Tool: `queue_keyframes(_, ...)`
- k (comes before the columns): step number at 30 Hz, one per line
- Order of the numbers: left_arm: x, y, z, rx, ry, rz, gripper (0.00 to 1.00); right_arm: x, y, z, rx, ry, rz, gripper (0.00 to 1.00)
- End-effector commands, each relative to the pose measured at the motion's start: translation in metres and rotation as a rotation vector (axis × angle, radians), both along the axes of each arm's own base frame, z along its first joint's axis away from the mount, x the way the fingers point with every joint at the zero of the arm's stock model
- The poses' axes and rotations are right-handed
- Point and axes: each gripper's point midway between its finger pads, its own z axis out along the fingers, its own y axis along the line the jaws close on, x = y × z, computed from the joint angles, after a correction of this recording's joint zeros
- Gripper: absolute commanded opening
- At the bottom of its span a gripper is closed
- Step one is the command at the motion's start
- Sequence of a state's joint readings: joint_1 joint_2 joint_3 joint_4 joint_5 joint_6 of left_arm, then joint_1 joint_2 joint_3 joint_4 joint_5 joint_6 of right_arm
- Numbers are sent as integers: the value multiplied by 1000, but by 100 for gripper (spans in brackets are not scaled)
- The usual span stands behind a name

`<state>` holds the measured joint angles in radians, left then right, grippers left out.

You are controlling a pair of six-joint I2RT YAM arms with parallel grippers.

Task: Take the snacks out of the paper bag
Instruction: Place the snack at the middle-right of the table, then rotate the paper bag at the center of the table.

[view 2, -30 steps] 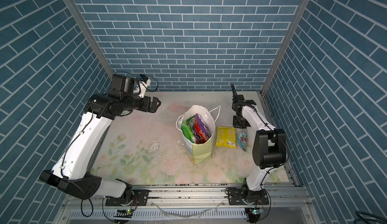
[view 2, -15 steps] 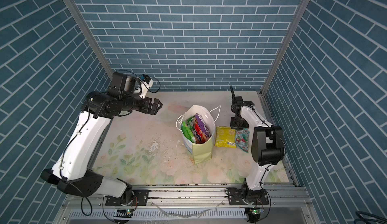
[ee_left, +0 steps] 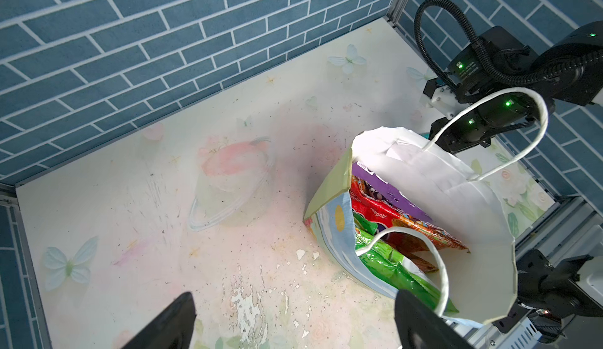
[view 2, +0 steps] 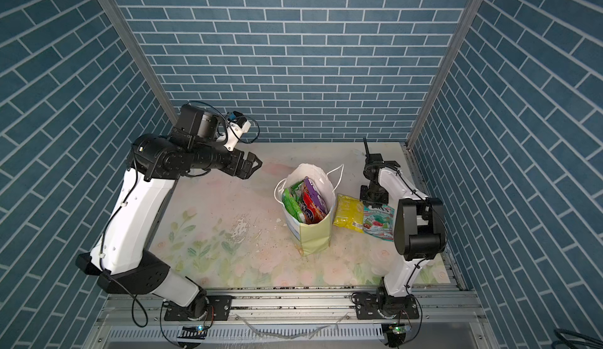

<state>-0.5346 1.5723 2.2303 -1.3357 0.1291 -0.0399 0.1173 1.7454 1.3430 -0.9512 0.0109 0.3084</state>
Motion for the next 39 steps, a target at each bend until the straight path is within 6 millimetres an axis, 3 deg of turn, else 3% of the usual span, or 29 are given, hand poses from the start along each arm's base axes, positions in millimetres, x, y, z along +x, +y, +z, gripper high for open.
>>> queue_keyframes(1,-7,-9,-5,26,26,-36,96,4,6,41,88,-93,-17,26)
queue_keyframes(8,-22,-42,6,32,-11,-121,96,6,-7,101,117,-244,-73,26)
queue_keyframes(12,-29,-61,1,67,-19,-164,96,4,1,137,175,-319,-54,27)
queue_keyframes(19,-17,-48,-17,149,15,-36,98,-8,13,213,246,-477,22,28)
queue_keyframes(26,-10,-29,-56,221,135,137,100,-24,32,263,326,-559,110,30)
queue_keyframes(31,-14,-38,-77,148,224,176,95,-32,37,271,340,-564,142,30)
queue_keyframes(39,-14,-46,-102,50,306,219,90,-37,46,260,379,-535,164,30)
